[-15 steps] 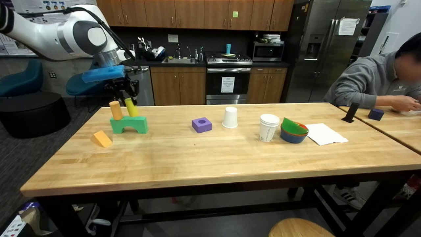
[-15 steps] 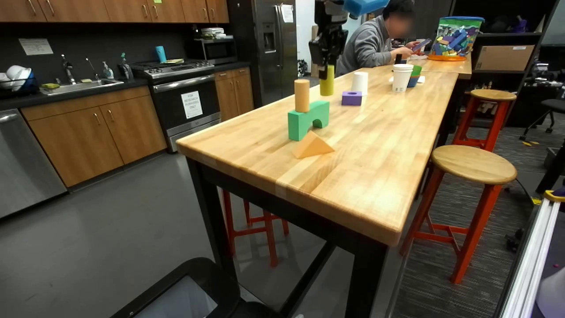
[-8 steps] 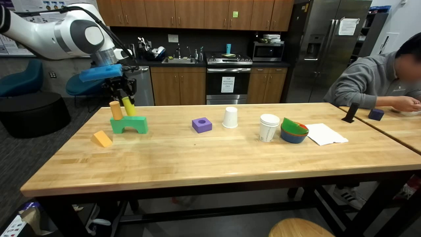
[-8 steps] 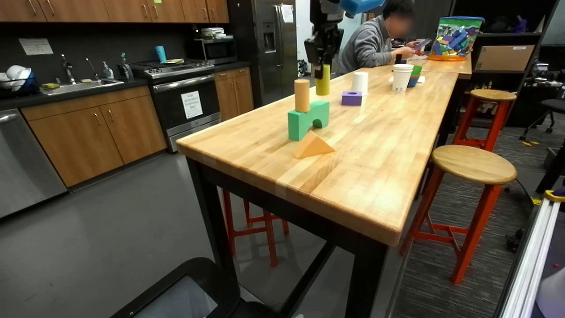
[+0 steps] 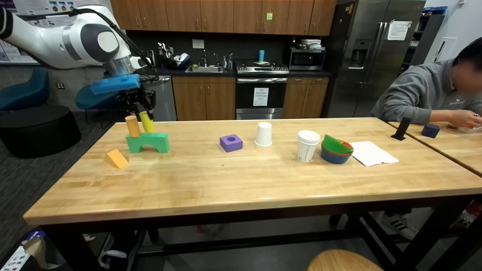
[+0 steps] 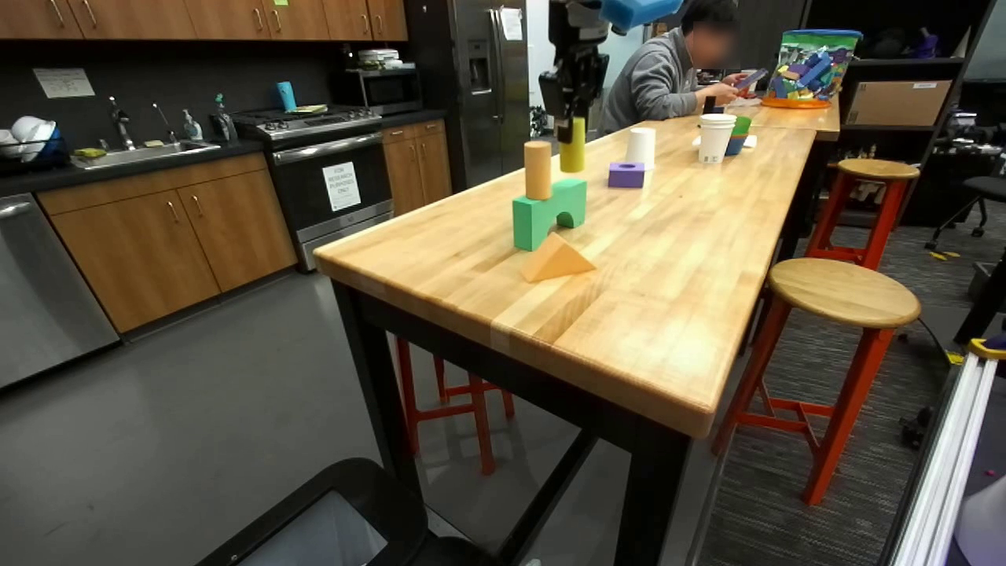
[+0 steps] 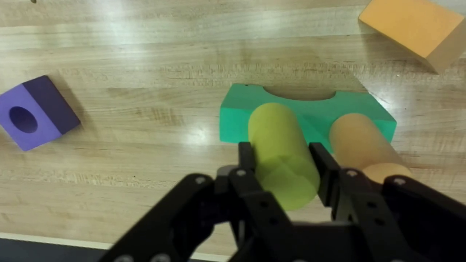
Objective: Put the yellow cylinder on top of the green block
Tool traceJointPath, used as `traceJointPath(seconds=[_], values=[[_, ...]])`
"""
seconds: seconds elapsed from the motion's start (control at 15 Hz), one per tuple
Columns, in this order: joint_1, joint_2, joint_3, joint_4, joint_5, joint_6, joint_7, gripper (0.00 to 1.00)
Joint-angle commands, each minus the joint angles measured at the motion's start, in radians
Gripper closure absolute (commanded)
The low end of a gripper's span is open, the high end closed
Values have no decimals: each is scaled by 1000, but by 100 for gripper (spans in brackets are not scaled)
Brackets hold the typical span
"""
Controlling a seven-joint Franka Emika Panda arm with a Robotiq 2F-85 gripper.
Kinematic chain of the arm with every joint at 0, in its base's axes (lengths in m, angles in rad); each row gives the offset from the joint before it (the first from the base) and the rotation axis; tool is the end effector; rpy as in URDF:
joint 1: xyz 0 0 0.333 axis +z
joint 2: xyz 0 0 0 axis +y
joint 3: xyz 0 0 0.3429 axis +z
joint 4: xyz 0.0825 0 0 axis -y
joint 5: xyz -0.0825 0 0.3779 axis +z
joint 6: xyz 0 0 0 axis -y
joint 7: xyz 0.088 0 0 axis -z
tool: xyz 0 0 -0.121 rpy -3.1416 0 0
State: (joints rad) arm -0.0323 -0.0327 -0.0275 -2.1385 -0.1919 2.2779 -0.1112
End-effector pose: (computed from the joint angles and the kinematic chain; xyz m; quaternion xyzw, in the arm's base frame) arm 0.5448 -0.0394 0.4531 0.9900 0.0812 0.0786 0.0845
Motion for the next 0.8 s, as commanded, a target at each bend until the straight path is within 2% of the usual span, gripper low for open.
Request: traceJointPath(seconds=[0.0, 0.73], values=[[2, 27, -1, 34, 17, -14, 1, 84], [0, 49, -1, 52, 44, -13, -5, 84]])
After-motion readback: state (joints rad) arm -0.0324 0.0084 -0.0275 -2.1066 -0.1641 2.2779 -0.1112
